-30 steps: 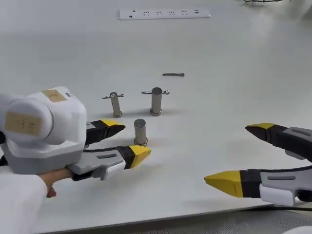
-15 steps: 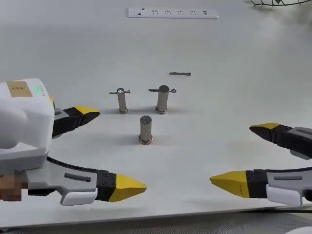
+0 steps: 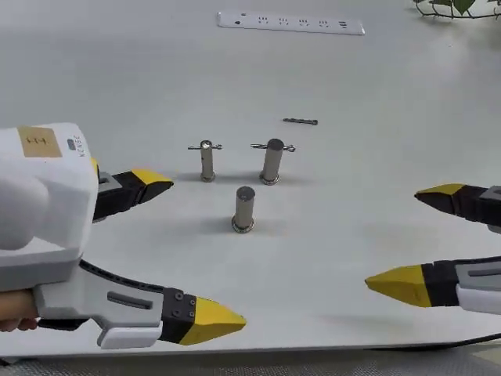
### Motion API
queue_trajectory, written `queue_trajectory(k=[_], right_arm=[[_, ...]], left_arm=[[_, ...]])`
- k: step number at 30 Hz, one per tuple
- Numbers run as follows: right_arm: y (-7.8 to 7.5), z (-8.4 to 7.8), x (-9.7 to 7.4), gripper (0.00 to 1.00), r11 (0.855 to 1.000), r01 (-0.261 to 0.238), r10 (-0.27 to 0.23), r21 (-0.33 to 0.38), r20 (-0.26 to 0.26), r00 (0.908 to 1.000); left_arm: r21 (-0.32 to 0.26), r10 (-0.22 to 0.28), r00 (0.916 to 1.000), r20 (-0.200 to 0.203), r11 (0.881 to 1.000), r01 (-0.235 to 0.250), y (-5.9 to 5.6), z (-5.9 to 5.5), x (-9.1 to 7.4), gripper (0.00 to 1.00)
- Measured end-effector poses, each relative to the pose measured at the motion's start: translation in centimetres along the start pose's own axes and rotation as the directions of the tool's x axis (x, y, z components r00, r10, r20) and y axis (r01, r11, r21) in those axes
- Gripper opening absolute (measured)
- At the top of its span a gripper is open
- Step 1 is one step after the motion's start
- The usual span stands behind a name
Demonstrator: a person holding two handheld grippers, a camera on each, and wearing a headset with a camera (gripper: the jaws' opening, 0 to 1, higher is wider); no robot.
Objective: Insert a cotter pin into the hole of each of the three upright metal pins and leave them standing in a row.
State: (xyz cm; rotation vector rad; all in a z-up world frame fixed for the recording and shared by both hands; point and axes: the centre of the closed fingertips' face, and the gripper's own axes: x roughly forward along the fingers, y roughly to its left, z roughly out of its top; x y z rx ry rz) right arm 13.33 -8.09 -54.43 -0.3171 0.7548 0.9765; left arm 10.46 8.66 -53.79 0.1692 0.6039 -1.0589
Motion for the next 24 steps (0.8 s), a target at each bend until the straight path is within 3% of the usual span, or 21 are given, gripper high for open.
queue_trajectory(k=[4, 9, 11, 14, 16, 19, 24], right_arm=[[-1.2, 1.0, -0.3, 0.77, 0.991, -0.046, 0.038, -0.128, -0.068, 0.9970], [-4.1, 1.9, -0.5, 0.66, 0.958, -0.076, 0.025, -0.275, -0.184, 0.9826], [-5.0, 3.3, -0.1, 0.61, 0.952, -0.088, 0.036, -0.293, -0.179, 0.9831], [-4.8, 5.8, 1.0, 0.45, 0.933, -0.142, 0.099, -0.331, -0.145, 0.9845], [-5.7, 6.5, 2.0, 0.36, 0.924, -0.161, 0.110, -0.348, -0.162, 0.9806], [-7.2, 7.7, 3.6, 0.33, 0.907, -0.176, 0.107, -0.382, -0.195, 0.9750], [-10.0, 8.4, 6.4, 0.31, 0.900, -0.181, 0.087, -0.397, -0.244, 0.9660]], left_arm=[[-0.023, -0.008, 1.0000, -0.001, 1.000, 0.008, -0.2, 0.0, -0.4, 0.99], [-0.022, -0.005, 1.0000, 0.005, 1.000, 0.005, -0.3, 0.2, -0.7, 0.99], [-0.018, 0.000, 0.9999, 0.011, 1.000, 0.000, -0.2, 0.3, -0.8, 0.99], [-0.048, -0.001, 0.9994, 0.036, 0.999, 0.003, -0.2, 0.7, -0.9, 0.99], [-0.051, 0.000, 0.9992, 0.040, 0.999, 0.002, -0.2, 0.8, -0.9, 0.99], [-0.048, 0.009, 0.9991, 0.042, 0.999, -0.007, -0.2, 0.9, -1.1, 0.99], [-0.051, 0.009, 0.9992, 0.039, 0.999, -0.007, -0.3, 0.7, -1.2, 0.99]])
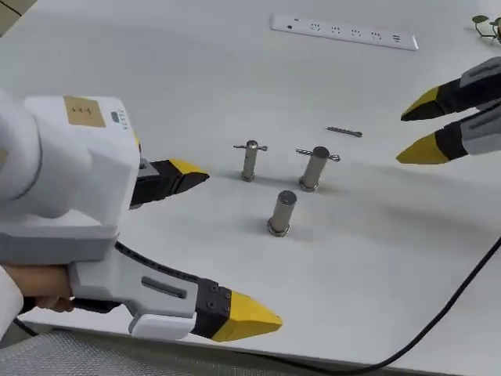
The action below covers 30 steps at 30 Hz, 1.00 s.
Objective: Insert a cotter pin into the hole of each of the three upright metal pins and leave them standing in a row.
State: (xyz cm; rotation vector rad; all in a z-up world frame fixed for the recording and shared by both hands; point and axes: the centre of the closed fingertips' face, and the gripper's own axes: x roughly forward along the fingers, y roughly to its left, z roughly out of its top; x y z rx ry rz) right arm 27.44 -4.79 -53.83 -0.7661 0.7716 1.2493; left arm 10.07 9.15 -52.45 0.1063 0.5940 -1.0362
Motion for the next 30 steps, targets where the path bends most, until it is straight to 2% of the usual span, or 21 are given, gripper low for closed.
queue_trajectory(k=[2, 4, 5, 6, 11, 16, 18, 19, 26, 27, 30], right_arm=[[0.0, 0.4, 0.7, 0.27, 1.000, 0.003, -0.003, -0.012, -0.014, 0.9999], [-0.9, 0.4, 1.6, 0.24, 1.000, -0.002, 0.001, -0.022, -0.032, 0.9995], [-1.3, 0.5, 2.1, 0.23, 1.000, -0.007, 0.006, -0.026, -0.041, 0.9991], [-1.2, 0.7, 2.4, 0.22, 1.000, -0.007, 0.005, -0.024, -0.048, 0.9988], [-3.5, 0.2, 4.4, 0.18, 1.000, 0.011, -0.014, -0.023, -0.095, 0.9954], [-4.1, -0.5, 6.0, 0.10, 1.000, 0.003, -0.006, -0.022, -0.138, 0.9904], [-4.4, -0.9, 6.5, 0.10, 1.000, 0.002, -0.006, -0.024, -0.156, 0.9877], [-4.5, -1.0, 6.8, 0.09, 1.000, 0.001, -0.005, -0.021, -0.160, 0.9871], [-4.7, -1.7, 7.4, 0.08, 1.000, 0.007, -0.008, -0.007, -0.203, 0.9792], [-4.8, -1.8, 7.4, 0.08, 1.000, 0.012, -0.014, -0.011, -0.208, 0.9781], [-4.9, -2.0, 7.5, 0.07, 1.000, 0.017, -0.019, -0.008, -0.209, 0.9778]], left_arm=[[0.001, 0.001, 1.0000, -0.006, 1.000, -0.001, 0.0, -0.2, 0.0, 0.99], [-0.010, 0.000, 0.9999, -0.012, 1.000, 0.000, -0.1, -0.3, -0.1, 0.99], [-0.033, -0.001, 0.9997, -0.026, 0.999, 0.000, -0.2, -0.6, -0.2, 0.99], [-0.038, 0.001, 0.9996, -0.027, 0.999, -0.002, -0.2, -0.7, -0.3, 0.98], [-0.060, 0.004, 0.9999, -0.017, 0.998, -0.005, -0.5, -0.7, -0.2, 0.98], [-0.072, 0.018, 0.9996, -0.020, 0.997, -0.019, -0.5, -0.7, -0.3, 0.97], [-0.066, 0.023, 0.9997, 0.007, 0.998, -0.023, -0.5, -0.3, -0.3, 0.97], [-0.062, 0.021, 0.9992, 0.034, 0.998, -0.018, -0.6, 0.2, -0.3, 0.97], [-0.077, 0.021, 0.9987, 0.047, 0.997, -0.018, -0.6, 0.7, -0.5, 0.97], [-0.094, 0.020, 0.9976, 0.066, 0.996, -0.014, -0.7, 1.0, -0.5, 0.97], [-0.106, 0.024, 0.9963, 0.082, 0.994, -0.016, -0.6, 1.3, -0.5, 0.96]])
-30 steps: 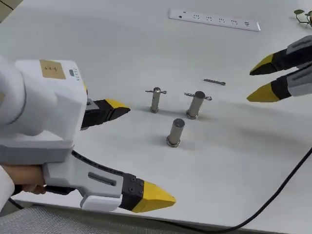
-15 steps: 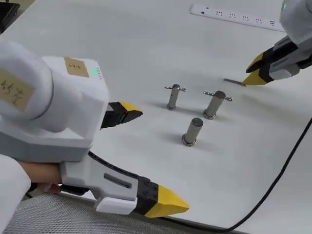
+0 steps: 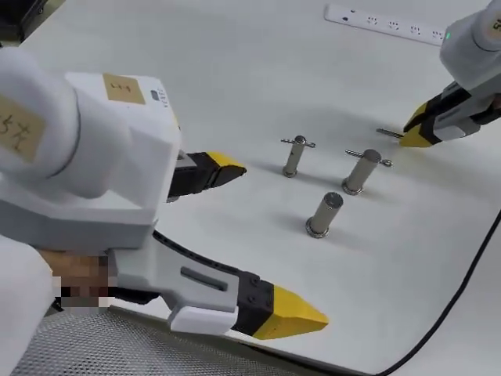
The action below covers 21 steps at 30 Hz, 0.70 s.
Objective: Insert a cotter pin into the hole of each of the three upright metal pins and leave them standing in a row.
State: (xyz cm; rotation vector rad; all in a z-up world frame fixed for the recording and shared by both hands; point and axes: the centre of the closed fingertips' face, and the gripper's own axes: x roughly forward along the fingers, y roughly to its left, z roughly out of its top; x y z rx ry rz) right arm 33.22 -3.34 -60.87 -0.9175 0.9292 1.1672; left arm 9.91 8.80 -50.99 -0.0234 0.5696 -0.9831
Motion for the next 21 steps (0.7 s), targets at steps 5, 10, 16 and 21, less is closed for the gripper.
queue_trajectory(k=[5, 10, 16, 21], right_arm=[[-0.51, -0.13, 0.24, 0.04, 1.000, 0.007, -0.007, -0.002, -0.006, 1.0000], [-0.52, -0.16, 0.41, 0.01, 1.000, -0.010, 0.010, -0.007, -0.014, 0.9999], [-0.55, -0.23, 0.52, 0.00, 1.000, -0.022, 0.022, 0.020, -0.007, 0.9997], [0.05, -0.08, 0.39, 0.00, 0.999, -0.040, 0.040, -0.025, -0.007, 0.9992]], left_arm=[[0.000, -0.003, 1.0000, -0.008, 1.000, 0.003, -0.05, -0.10, 0.14, 0.95], [-0.012, -0.022, 0.9993, -0.029, 1.000, 0.022, -0.32, -0.70, 0.25, 0.90], [-0.019, -0.024, 0.9994, -0.023, 1.000, 0.023, -0.42, -0.47, 0.20, 0.90], [-0.017, -0.026, 0.9992, -0.031, 1.000, 0.025, -0.36, -0.62, 0.14, 0.90]])
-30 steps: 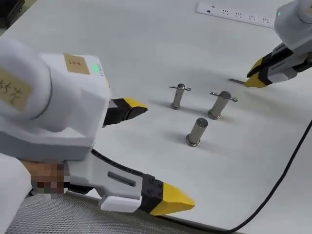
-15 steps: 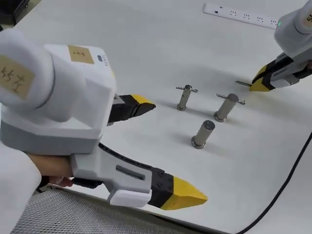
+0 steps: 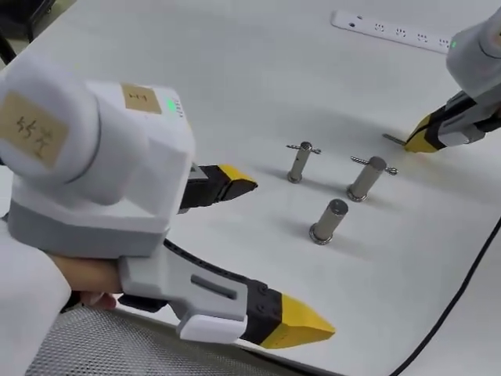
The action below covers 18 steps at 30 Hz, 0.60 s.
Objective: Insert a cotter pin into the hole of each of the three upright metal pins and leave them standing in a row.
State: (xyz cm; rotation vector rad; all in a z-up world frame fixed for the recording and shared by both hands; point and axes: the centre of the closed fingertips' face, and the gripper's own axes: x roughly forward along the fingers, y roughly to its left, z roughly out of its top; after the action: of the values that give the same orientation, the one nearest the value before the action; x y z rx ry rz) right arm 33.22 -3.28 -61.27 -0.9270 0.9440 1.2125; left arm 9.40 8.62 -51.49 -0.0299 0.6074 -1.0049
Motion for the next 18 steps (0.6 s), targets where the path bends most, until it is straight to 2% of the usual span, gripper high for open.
queue_trajectory(k=[3, 4, 5, 8, 12, 14, 18], right_arm=[[0.0, 0.0, 0.0, 0.00, 1.000, 0.003, -0.003, 0.016, -0.004, 1.0000], [-0.1, 0.0, 0.0, 0.00, 1.000, 0.007, -0.007, -0.012, -0.007, 0.9999], [-0.1, 0.1, 0.0, 0.00, 1.000, 0.008, -0.008, -0.011, -0.008, 0.9999], [-0.1, 0.2, 0.0, 0.00, 1.000, 0.011, -0.010, 0.021, -0.017, 0.9998], [0.1, 0.2, -0.1, 0.00, 1.000, 0.013, -0.014, -0.018, -0.029, 0.9995], [0.1, 0.5, -0.3, 0.00, 1.000, 0.015, -0.015, -0.019, -0.021, 0.9997], [0.2, 1.8, -1.4, 0.00, 0.997, 0.038, -0.037, -0.067, 0.025, 0.9990]], left_arm=[[0.007, -0.001, 0.9999, -0.014, 1.000, 0.001, 0.0, -0.3, 0.0, 0.90], [0.004, 0.001, 0.9998, -0.018, 1.000, 0.000, 0.0, -0.4, -0.1, 0.90], [0.003, 0.001, 0.9998, -0.018, 1.000, -0.001, 0.0, -0.4, -0.1, 0.90], [-0.005, 0.005, 0.9999, -0.014, 1.000, -0.005, 0.1, -0.5, -0.2, 0.90], [-0.004, 0.009, 0.9995, -0.031, 1.000, -0.009, 0.2, -0.8, -0.3, 0.89], [-0.023, 0.013, 0.9996, -0.024, 1.000, -0.013, 0.4, -0.8, -0.4, 0.88], [-0.019, 0.017, 0.9995, -0.028, 1.000, -0.017, 0.6, -0.9, -0.6, 0.88]])
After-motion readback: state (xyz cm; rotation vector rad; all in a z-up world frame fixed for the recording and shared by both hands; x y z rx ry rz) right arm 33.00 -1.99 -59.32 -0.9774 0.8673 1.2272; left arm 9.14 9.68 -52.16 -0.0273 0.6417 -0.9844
